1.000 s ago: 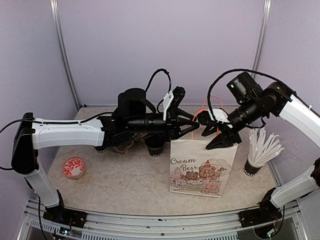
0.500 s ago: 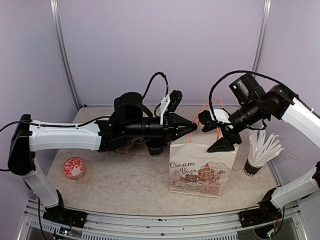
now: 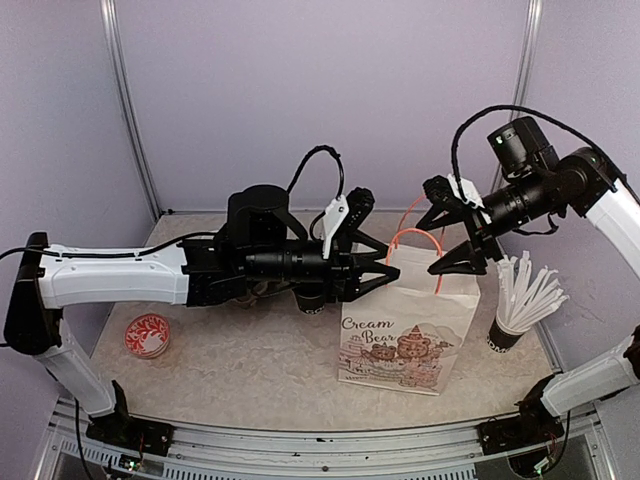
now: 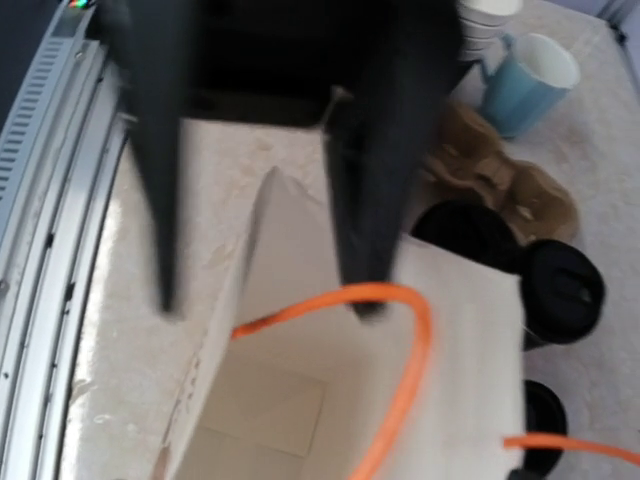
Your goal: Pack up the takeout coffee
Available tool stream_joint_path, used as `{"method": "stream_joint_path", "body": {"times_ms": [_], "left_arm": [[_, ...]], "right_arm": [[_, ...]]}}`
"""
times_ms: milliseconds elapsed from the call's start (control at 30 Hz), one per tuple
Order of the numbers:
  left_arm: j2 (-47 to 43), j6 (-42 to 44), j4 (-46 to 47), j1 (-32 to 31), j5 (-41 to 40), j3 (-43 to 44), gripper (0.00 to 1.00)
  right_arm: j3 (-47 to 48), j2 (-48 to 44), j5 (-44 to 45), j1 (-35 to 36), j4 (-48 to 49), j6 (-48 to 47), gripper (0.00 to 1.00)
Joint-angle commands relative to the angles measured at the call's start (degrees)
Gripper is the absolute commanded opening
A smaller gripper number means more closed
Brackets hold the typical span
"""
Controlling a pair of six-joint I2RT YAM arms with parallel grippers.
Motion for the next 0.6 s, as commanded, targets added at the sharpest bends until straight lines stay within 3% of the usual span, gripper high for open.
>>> {"method": "stream_joint_path", "body": {"times_ms": [0, 267, 367, 567], "left_arm": [[-7.19, 4.83, -13.22, -2.25, -7.68, 3.22, 0.56], [-16.1, 1.08, -32.6, -0.62, -25.36, 3.87, 0.67], [-16.7, -4.88, -40.46, 5.36, -31.1, 4.45, 0.67], [-12.52, -10.24, -50.95, 19.64, -30.41, 4.19, 0.59]], "right_arm": [[3.08, -1.61, -3.27, -4.25, -2.91, 0.26, 0.79], [4.57, -2.74, -7.38, -13.14, -0.01, 4.07, 0.79], [5.14, -2.23, -7.64, -15.48, 1.62, 5.72, 0.79], [7.16, -0.47, -9.99, -20.5, 1.42, 6.27, 0.78]]}}
